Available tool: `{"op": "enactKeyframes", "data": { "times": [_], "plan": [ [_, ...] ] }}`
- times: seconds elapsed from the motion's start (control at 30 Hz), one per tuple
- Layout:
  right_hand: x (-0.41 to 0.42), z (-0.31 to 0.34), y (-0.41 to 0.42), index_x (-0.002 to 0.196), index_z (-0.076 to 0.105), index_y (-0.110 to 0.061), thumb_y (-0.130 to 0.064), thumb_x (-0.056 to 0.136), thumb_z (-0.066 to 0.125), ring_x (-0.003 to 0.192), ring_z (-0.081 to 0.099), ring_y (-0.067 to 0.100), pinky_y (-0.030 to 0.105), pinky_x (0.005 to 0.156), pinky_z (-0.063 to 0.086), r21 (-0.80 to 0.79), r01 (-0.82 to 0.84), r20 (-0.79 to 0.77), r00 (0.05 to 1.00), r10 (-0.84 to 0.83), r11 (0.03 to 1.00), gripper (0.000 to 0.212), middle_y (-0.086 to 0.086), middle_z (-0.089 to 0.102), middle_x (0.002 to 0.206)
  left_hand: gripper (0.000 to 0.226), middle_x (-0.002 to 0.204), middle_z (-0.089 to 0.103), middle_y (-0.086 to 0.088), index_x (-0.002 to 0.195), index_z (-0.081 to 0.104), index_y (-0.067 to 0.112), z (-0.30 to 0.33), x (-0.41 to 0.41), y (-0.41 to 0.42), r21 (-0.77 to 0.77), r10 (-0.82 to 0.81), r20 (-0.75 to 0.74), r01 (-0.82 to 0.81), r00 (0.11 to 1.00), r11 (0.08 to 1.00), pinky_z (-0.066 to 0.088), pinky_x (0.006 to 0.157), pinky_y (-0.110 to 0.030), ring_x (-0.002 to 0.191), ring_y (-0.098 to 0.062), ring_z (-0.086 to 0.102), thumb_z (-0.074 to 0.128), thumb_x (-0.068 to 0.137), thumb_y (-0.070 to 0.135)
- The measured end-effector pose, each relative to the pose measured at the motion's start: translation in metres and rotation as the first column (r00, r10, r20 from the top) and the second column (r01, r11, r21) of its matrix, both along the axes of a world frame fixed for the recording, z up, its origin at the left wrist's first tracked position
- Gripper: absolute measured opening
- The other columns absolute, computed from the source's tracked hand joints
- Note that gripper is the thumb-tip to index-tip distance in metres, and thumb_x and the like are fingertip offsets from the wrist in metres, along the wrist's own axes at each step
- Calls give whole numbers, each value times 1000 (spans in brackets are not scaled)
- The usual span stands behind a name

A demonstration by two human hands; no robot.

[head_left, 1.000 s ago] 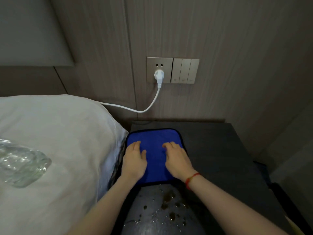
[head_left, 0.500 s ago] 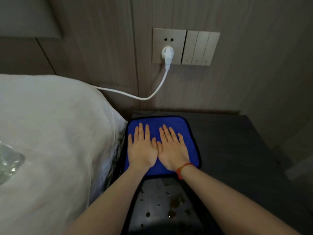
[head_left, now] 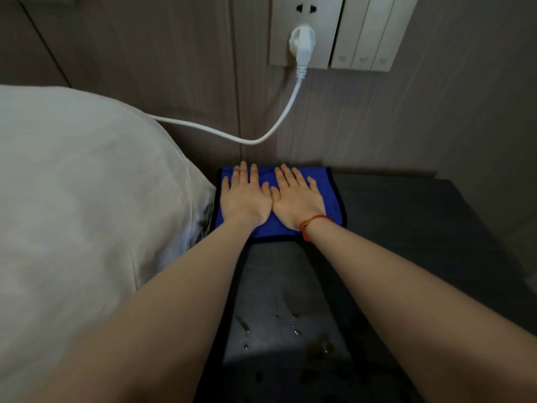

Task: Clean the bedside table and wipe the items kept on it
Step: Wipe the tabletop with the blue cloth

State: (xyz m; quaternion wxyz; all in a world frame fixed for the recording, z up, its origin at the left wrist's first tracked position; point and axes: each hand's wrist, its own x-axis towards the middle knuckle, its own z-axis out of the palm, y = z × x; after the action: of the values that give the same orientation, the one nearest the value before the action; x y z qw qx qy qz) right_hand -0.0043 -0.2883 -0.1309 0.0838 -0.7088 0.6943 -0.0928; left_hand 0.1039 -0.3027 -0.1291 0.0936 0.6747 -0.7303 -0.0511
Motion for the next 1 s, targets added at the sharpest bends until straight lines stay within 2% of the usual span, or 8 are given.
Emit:
{"op": "enactKeyframes", "data": {
  "times": [0.33, 1.0],
  "plan": [
    [8, 3, 35, 148, 4, -19, -38, 98, 15, 145, 0, 14, 35, 116, -2, 8, 11, -7, 1000, -11, 1000, 55, -3, 1, 158, 57, 160, 2, -6, 150, 6, 15, 0, 7, 33, 12, -15, -2, 15, 1000, 1000, 1, 118, -36, 147, -19, 3, 18, 99, 37],
    [44, 7, 254, 148, 0, -19, -38, 98, 13, 144, -4, 12, 35, 116, -5, 47, 14, 2, 1000, -14, 999, 54, -5, -3, 158, 57, 160, -3, -4, 150, 1, 15, 1, 38, 249, 28, 1, -37, 0, 999, 1000, -2, 118, -34, 147, -17, -3, 17, 99, 35]
  ]
}}
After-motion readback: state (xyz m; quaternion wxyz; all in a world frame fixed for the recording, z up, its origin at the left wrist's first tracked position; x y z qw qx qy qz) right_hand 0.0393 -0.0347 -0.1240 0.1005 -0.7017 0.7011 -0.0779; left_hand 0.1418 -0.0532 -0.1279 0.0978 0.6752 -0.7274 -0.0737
